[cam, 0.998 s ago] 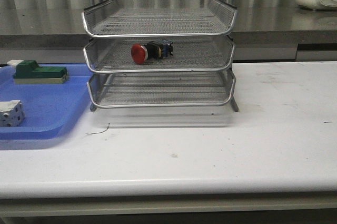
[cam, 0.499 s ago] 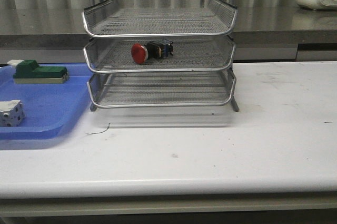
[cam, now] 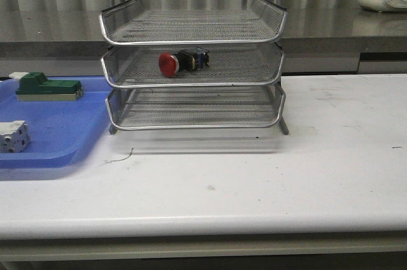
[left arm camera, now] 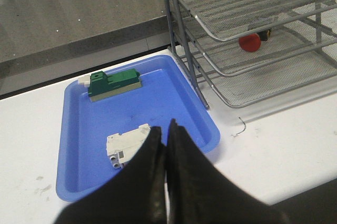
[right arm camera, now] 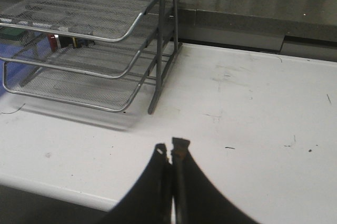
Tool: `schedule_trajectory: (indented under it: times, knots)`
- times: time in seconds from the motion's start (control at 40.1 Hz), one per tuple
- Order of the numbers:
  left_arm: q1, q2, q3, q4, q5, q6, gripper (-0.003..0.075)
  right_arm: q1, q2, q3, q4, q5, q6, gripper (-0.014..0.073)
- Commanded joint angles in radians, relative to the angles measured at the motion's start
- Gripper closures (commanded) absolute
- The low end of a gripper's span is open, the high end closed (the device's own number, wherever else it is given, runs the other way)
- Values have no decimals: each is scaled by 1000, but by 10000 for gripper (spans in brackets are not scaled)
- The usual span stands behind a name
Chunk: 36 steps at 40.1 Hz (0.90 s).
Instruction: Place button on rack with both arms
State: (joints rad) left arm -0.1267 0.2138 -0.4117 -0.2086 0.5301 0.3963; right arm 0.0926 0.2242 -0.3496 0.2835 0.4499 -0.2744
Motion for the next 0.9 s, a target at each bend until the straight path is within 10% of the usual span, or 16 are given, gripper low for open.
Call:
schedule_trajectory:
  times: [0.0,0.224,0.873]
  knots:
    - [1,13,-29,0,-110,-30,739,-6,7,-26,12,-81,-2,653]
    - [1,-14,44,274,-264,-370,739,-6,7,-26,12,-81,-2,653]
    - [181,-242,428,186,-382,-372,739,-5,7,-24,12,-79,-2,653]
